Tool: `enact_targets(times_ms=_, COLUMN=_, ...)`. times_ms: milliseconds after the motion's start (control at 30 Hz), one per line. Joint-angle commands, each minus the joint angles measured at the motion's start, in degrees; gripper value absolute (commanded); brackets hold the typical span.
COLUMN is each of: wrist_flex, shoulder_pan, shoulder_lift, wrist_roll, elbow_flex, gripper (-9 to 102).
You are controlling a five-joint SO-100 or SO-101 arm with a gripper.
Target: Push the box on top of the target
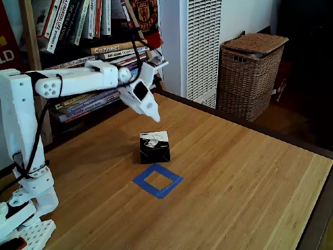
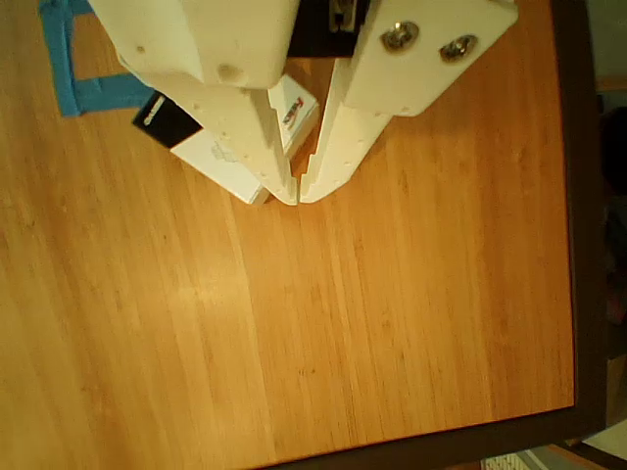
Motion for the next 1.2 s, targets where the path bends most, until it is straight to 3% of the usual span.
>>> enact_targets(times_ms=0, wrist_flex=-2.7, shoulder_pan=-0.2, shoulder_lift=2.7, wrist_roll=-2.5, elbow_flex=-0.1, gripper=0)
enact_targets(times_ms=233, wrist_flex=-11.3, shoulder_pan=-0.4, shoulder_lift=4.7, wrist_roll=-11.0, elbow_flex=3.4, gripper=0)
enact_targets(times_ms=667, wrist_flex=-6.0, shoulder_pan=-1.0, shoulder_lift=2.2, wrist_roll=-27.0, elbow_flex=3.8, gripper=0)
enact_targets(times_ms=1167, wrist_flex=-7.6, shoulder_pan=-2.1, shoulder_lift=-7.0, wrist_roll=-32.1, elbow_flex=-1.3, gripper=0)
